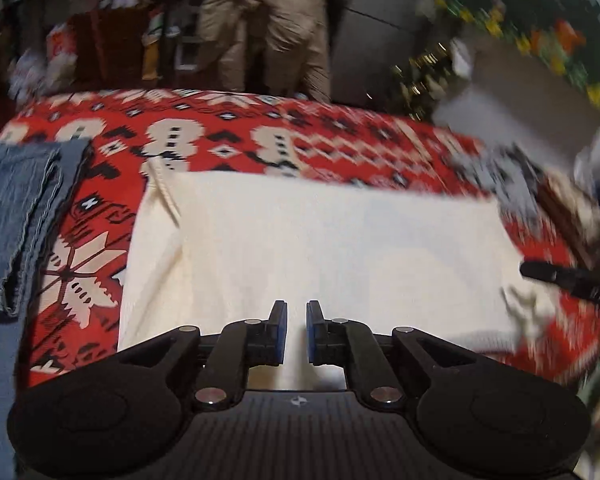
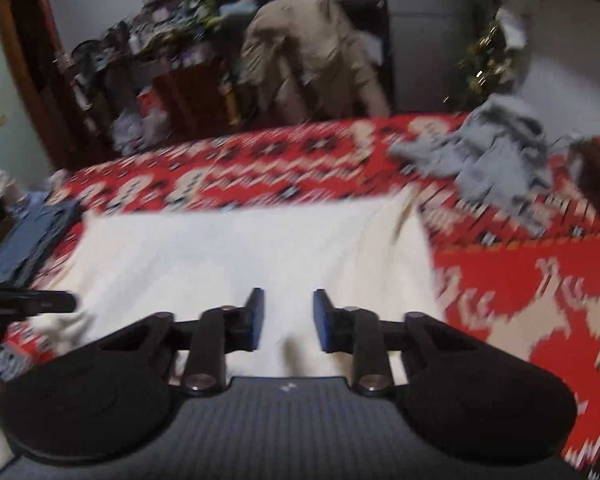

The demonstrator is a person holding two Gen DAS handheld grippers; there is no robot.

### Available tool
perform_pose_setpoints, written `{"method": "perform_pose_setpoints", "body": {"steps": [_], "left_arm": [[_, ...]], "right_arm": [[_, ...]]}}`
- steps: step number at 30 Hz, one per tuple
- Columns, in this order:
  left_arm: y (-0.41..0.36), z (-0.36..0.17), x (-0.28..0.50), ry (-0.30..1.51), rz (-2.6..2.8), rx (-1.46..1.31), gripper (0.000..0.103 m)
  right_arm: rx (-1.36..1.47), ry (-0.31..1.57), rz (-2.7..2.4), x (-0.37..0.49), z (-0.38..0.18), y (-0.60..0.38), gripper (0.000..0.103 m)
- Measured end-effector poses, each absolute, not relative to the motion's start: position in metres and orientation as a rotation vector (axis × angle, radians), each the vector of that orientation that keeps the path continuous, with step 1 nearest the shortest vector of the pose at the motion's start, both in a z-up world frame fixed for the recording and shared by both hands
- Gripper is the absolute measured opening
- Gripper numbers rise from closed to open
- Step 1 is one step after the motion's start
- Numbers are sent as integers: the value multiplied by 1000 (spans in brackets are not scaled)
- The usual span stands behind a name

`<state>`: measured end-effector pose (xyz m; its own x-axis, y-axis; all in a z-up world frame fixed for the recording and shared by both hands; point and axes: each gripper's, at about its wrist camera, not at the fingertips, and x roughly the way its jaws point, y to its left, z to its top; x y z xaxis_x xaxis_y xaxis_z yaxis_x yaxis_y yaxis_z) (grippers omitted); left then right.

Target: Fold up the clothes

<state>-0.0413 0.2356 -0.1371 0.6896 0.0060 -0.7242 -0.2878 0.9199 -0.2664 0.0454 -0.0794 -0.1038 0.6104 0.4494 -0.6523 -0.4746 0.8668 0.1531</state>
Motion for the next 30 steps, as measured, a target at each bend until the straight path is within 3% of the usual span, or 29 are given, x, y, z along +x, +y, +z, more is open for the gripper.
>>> {"method": "perform_pose_setpoints", "body": {"steps": [11,23,30], "left_arm": [[264,-156,-21,819,214,-465,5],[282,-138,-63,778,179,-624,5],[260,-149,-56,915,190,-505,5]], "right_arm": [[-143,752,539,88,-154,-57,14],[-86,823,534,50,-124,-99,16],[-94,874,588,34,-124,-81,16]]}}
